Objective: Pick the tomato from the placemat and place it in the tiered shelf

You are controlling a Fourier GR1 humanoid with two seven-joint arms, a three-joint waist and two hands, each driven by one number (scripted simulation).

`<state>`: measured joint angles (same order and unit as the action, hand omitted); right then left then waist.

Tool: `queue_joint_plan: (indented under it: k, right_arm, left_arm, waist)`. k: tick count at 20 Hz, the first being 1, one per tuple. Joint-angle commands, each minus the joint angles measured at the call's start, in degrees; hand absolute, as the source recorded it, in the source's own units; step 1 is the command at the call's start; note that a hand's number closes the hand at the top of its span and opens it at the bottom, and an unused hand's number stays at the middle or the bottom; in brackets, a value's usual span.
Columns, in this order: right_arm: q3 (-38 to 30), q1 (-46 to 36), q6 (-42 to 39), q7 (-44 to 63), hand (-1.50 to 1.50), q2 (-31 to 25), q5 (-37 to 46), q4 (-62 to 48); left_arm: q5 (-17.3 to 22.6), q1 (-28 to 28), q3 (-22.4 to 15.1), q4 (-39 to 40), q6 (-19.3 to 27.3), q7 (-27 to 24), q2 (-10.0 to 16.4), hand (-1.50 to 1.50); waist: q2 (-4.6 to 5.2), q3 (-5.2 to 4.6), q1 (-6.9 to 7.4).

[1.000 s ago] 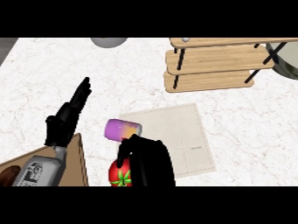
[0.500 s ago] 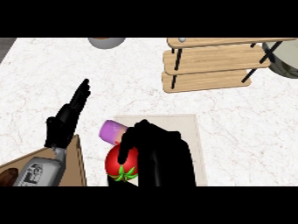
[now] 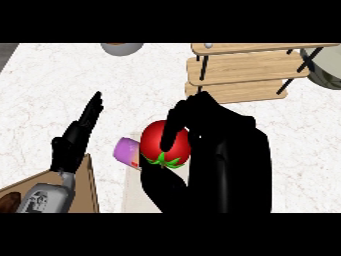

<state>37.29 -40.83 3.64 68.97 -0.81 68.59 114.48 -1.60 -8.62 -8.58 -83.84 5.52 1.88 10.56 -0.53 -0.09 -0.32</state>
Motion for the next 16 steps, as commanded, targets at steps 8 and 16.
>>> queue_joint_plan:
  k: [8,16]
  right_arm:
    - [-16.85,-12.4,-11.98,5.36,1.5,0.78,1.08,-4.57]
    - [-28.45,-17.44,-15.83,-3.26,1.5,-1.77,1.29,-6.85]
  left_arm:
    - [0.31,0.73,1.17,-0.34,-1.48,-0.34,0.73,0.0]
    - [-2.15,0.31,0.18,2.11,-0.28,-2.52,-1.45,0.0]
  waist:
    - [0.25,0.04,0.59]
    - [0.4,0.06,0.2]
